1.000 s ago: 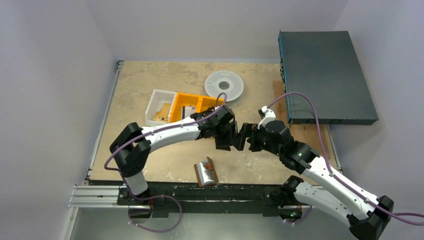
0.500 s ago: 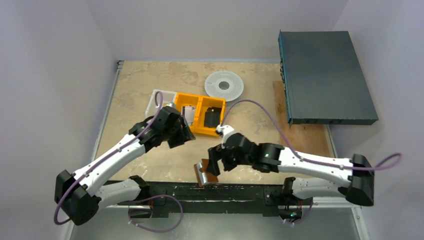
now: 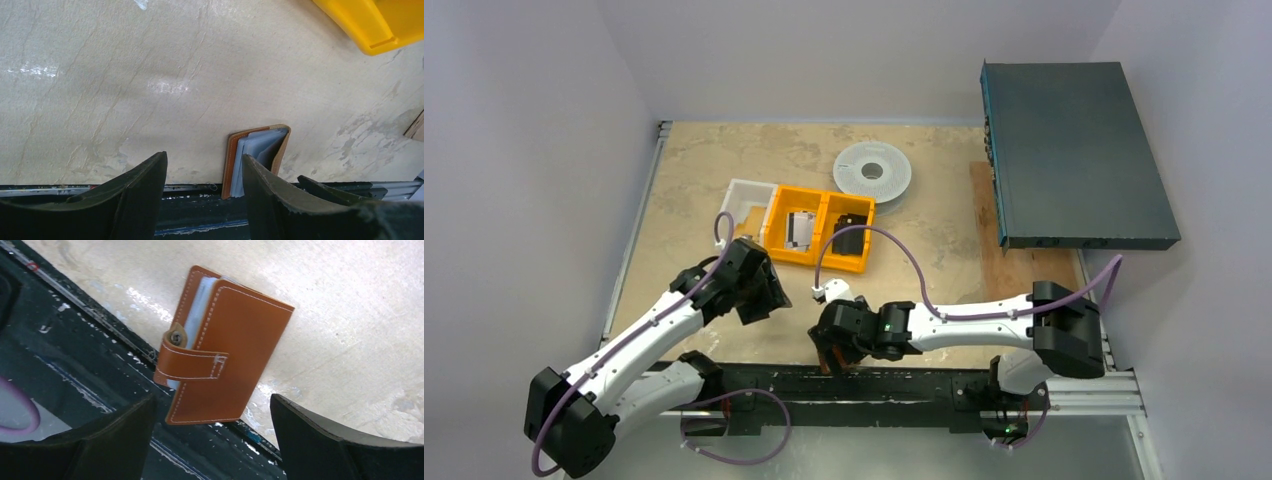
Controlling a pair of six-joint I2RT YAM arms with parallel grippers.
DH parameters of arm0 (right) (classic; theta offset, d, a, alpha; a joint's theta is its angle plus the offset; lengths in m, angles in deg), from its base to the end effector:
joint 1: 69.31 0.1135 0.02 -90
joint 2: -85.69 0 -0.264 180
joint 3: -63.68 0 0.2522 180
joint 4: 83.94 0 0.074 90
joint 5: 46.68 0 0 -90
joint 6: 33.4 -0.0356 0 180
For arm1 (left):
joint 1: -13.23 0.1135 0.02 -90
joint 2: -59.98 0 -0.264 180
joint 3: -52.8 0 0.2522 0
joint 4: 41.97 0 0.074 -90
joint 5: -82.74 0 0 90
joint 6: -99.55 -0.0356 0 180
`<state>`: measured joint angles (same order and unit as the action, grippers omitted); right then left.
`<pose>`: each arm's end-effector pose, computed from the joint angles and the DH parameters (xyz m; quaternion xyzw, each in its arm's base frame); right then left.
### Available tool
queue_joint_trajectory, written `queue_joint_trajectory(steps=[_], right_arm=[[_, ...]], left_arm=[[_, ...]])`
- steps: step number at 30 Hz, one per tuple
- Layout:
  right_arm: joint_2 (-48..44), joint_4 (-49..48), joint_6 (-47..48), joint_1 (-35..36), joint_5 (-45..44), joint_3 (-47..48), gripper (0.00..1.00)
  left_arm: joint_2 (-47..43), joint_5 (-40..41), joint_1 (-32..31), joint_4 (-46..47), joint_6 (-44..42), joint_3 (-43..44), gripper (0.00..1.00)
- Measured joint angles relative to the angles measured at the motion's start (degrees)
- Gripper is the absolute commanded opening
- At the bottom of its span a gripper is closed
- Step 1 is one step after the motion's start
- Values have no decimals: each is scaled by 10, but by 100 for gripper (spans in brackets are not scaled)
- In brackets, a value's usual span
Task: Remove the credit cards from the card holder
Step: Move the card holder to the center of the board.
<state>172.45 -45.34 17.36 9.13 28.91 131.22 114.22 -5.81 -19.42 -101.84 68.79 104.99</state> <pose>0.0690 0.2931 0.2022 -0.2870 0.9097 0.1729 0.2454 0.1431 -0.0906 0.2220 -0.2261 0.9433 -0.1658 0.1775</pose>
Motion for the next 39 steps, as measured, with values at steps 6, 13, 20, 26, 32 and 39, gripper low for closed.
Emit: queue_joint_trajectory(steps=[6,13,20,26,32,39], right_arm=[[-3,7,-18,-1,-14,-6,55],[-49,-10,-44,-9,-13,-43,29],[-88,-32,-67,-44,2,-88,9],[-120,-34,-77,-70,3,-94,8],[-126,-31,-76,-84,3,-94,12],[-137,-18,-64,-87,-1,-94,33]], left_arm=[[3,-19,0,16,-1,-14,56],[28,-47,-6,43,-2,-30,53],[81,-58,-63,81,2,-30,45],[138,-75,-108,131,17,-30,40],[181,-89,-123,167,29,-15,39],[220,-99,-130,193,30,34,39]])
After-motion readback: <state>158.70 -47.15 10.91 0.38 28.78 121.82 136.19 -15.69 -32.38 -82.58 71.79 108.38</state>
